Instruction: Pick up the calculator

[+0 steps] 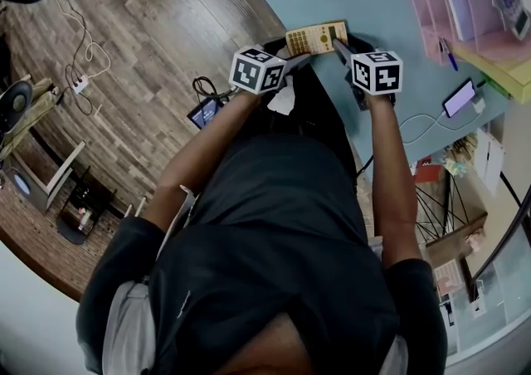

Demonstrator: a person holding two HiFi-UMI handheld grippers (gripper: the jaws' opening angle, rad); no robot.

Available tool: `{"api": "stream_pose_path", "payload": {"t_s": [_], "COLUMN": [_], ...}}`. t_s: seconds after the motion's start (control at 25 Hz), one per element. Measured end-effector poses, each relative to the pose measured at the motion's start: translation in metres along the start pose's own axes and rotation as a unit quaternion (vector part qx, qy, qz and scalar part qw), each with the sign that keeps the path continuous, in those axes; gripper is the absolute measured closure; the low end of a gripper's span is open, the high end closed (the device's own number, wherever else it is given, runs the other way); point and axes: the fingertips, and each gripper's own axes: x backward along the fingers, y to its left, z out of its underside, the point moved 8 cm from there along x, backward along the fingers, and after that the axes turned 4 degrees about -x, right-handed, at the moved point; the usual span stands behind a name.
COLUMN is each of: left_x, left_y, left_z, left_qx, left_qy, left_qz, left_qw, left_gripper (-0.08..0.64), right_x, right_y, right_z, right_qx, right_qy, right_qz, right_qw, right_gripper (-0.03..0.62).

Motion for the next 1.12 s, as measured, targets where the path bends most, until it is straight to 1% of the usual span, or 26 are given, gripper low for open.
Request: {"api": "stream_pose_path", "payload": {"t_s": [0.12, 0.28, 0.36, 0.52, 0.6, 0.68, 0.8, 0.88, 0.96, 1.12], "left_x": [0.005, 0.017, 0.024, 0.037, 0.043, 0.049, 0.057, 0.063, 0.072, 0.095], "left_y": [-0.002, -0.001, 0.001, 0.001, 0.000, -0.002, -0.009, -0.016, -0.025, -0.042], "left_z": [-0.006, -0.015, -0.020, -0.034, -0.038, -0.042, -0.051, -0.061, -0.071, -0.092], "left_qx": [-0.024, -0.048, -0.058, -0.092, -0.113, -0.137, -0.181, -0.215, -0.250, -0.319], "left_qy": [-0.005, -0.013, -0.015, -0.021, -0.030, -0.035, -0.039, -0.048, -0.059, -0.082], "left_qz": [-0.008, -0.001, 0.001, -0.008, -0.020, -0.027, -0.027, -0.023, -0.016, -0.004], "left_qw": [0.9997, 0.9988, 0.9982, 0.9955, 0.9929, 0.9896, 0.9823, 0.9752, 0.9664, 0.9443], "left_gripper": [0.222, 0.282, 0.298, 0.305, 0.344, 0.348, 0.354, 0.363, 0.371, 0.386], "right_x": [0.002, 0.010, 0.014, 0.025, 0.031, 0.037, 0.049, 0.058, 0.069, 0.090], "right_y": [0.002, 0.008, 0.014, 0.027, 0.033, 0.039, 0.044, 0.046, 0.049, 0.061], "right_z": [0.003, 0.003, 0.000, -0.009, -0.014, -0.019, -0.026, -0.030, -0.036, -0.046], "right_qx": [-0.004, -0.019, -0.022, -0.014, -0.004, 0.008, 0.019, 0.023, 0.027, 0.038], "right_qy": [-0.005, -0.026, -0.039, -0.066, -0.079, -0.088, -0.104, -0.118, -0.135, -0.168], "right_qz": [0.000, 0.005, 0.003, 0.004, 0.008, 0.012, 0.016, 0.018, 0.020, 0.024], "right_qw": [1.000, 0.999, 0.999, 0.998, 0.997, 0.996, 0.994, 0.993, 0.990, 0.985], "right_gripper": [0.451, 0.452, 0.453, 0.453, 0.453, 0.451, 0.451, 0.451, 0.451, 0.451]}}
